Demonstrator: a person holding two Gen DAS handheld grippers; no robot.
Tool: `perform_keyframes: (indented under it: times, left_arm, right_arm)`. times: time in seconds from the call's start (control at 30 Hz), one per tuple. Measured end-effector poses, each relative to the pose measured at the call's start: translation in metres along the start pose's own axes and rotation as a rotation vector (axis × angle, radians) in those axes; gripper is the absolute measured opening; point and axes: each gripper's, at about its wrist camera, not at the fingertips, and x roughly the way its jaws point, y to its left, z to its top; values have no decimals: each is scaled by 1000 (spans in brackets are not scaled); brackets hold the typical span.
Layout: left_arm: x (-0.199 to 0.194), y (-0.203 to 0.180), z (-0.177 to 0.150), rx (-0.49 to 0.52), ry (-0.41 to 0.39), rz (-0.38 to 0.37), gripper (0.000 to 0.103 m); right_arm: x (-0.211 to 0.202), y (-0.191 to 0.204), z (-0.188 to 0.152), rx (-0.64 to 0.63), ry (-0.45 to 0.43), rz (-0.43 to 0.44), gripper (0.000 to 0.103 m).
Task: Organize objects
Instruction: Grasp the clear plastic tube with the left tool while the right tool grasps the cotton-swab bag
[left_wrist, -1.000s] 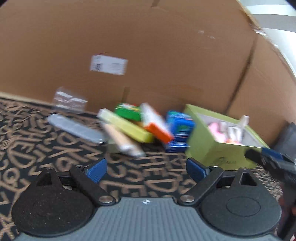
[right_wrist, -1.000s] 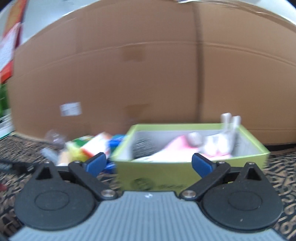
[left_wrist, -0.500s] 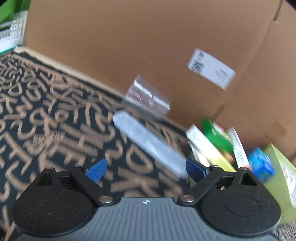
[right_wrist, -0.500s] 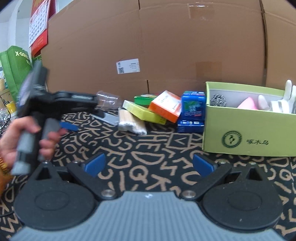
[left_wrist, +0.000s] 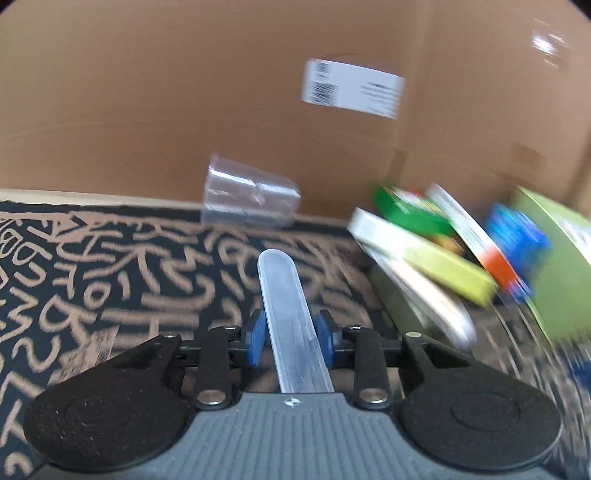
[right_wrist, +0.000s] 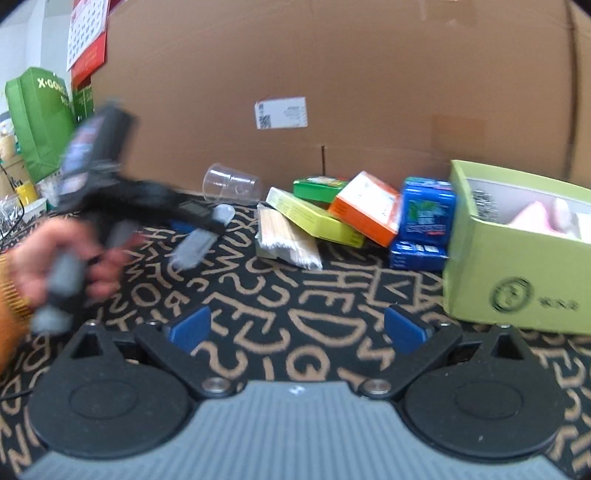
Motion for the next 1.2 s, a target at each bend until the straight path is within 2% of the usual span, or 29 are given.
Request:
perform_keyframes:
  times: [0.13,0.17,0.2,0.27,0.3,0.4,0.43,0.47,0.5,0.57,0.67,0.77,0.9,0.97,1.0,1.03,1.07,1.2]
  left_arm:
    - [-35,0,-22,24,28,-55,35]
    - [-40,1,-26,21,31,-62,42]
    - [-45,0,-29,13,30,-67,55]
    - [-53,1,-34,-3,22,-65,60]
    - [-55,0,-37,2,20,-63,60]
    - [-53,-1,-36,31,11,-54,55]
    - [-48,-2,-36,37,11,-46,54]
    - [-47,-4,-35,44,10,-37,49]
    - [-46,-6,-34,51,11,-33,39]
    - [-45,-9,-33,55,16,-44,32]
    - [-51,-17,-37,79,33,-87,30]
    - [-65,-34,-51,157,48,-152,29]
    - [-83,-50,-69,239,54,-153,29]
    - [-81,-53,-69,250,53,-127,34]
    - [-79,-55,-68,255,50,-111,41]
    - [-75,-57,-66,253,49,-89,47]
    - [-71,-59,-64,250,47,-72,57]
    - [-60,-61,-57,243,38,-54,59]
  right_arm:
    - [49,-10,24,85,35,61,92]
    - [60,-14,29,117,36,72,90]
    - [70,-17,33,141,35,78,87]
    - [89,-24,38,197,45,86,83]
    - [94,-26,38,207,42,86,78]
    - [86,-24,39,179,48,129,25]
    - [81,-22,38,157,41,112,23]
    - [71,-17,34,106,30,80,21]
    - [63,-13,30,68,18,56,20]
    - [40,-9,18,31,6,56,19]
    - [5,-5,-3,-12,23,55,19]
    - [-32,-2,-24,-61,44,52,19]
    - [-68,-9,-43,-61,98,64,22]
    - [-78,-12,-47,-32,95,84,40]
    - [-82,-12,-46,-23,82,81,56]
    - [-83,-12,-44,-22,62,70,60]
    - [-82,-12,-42,-20,48,64,60]
    - [-71,-15,-35,23,26,86,67]
